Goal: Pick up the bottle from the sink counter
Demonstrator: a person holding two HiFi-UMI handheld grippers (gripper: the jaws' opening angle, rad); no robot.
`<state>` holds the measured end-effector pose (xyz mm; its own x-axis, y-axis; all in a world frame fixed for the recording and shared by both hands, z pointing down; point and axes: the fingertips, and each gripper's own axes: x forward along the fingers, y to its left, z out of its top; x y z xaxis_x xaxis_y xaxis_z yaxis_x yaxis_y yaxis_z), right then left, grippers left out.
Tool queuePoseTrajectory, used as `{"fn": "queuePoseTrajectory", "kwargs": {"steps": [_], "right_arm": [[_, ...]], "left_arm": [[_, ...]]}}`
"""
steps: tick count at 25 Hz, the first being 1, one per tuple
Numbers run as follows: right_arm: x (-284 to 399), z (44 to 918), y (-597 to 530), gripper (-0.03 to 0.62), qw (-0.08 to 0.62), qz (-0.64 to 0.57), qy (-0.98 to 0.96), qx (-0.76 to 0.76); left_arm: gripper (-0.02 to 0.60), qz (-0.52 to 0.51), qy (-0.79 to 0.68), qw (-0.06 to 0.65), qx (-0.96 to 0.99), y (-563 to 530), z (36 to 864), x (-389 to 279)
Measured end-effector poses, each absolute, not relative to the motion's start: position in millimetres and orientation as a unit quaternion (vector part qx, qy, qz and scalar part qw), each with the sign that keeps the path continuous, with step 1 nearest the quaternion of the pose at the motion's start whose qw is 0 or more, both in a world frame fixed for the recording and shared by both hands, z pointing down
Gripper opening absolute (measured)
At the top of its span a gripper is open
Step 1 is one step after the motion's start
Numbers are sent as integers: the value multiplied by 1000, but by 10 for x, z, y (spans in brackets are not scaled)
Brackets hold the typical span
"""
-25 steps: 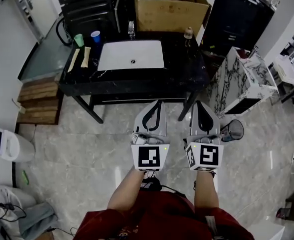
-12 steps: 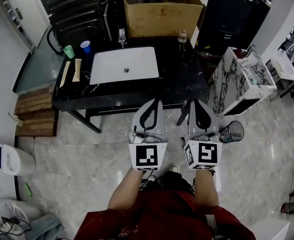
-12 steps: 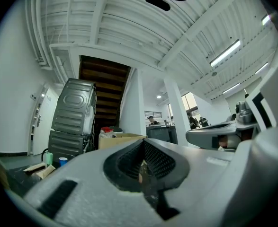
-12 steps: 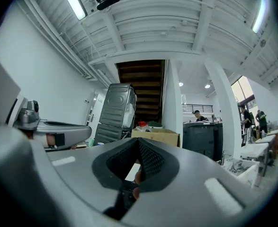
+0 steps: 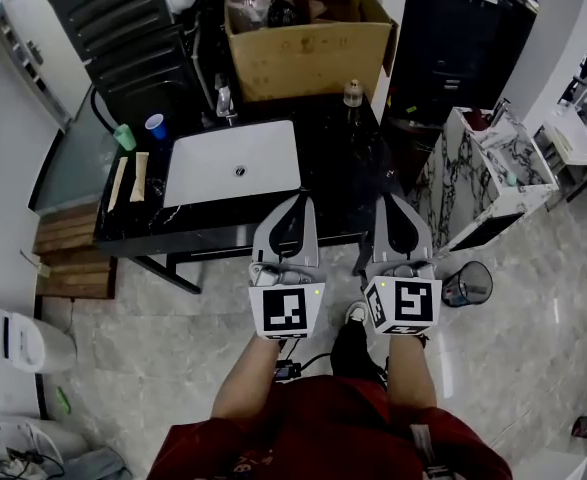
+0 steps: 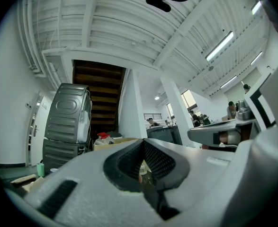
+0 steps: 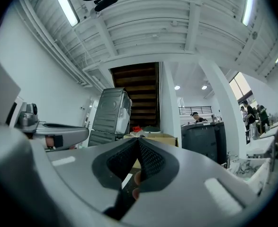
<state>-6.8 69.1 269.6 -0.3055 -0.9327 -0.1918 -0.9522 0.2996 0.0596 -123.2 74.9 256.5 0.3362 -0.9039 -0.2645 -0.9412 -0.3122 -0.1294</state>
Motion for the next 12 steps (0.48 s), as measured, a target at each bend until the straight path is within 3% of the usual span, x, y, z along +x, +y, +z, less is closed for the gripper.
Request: {"fn": "queuePoseTrajectory", "kwargs": {"steps": [12], "right_arm": [[736, 2548, -1114, 2, 67, 68, 814, -572]], "left_arm": [[2, 71, 587, 122, -797, -1013, 2343, -410]]}}
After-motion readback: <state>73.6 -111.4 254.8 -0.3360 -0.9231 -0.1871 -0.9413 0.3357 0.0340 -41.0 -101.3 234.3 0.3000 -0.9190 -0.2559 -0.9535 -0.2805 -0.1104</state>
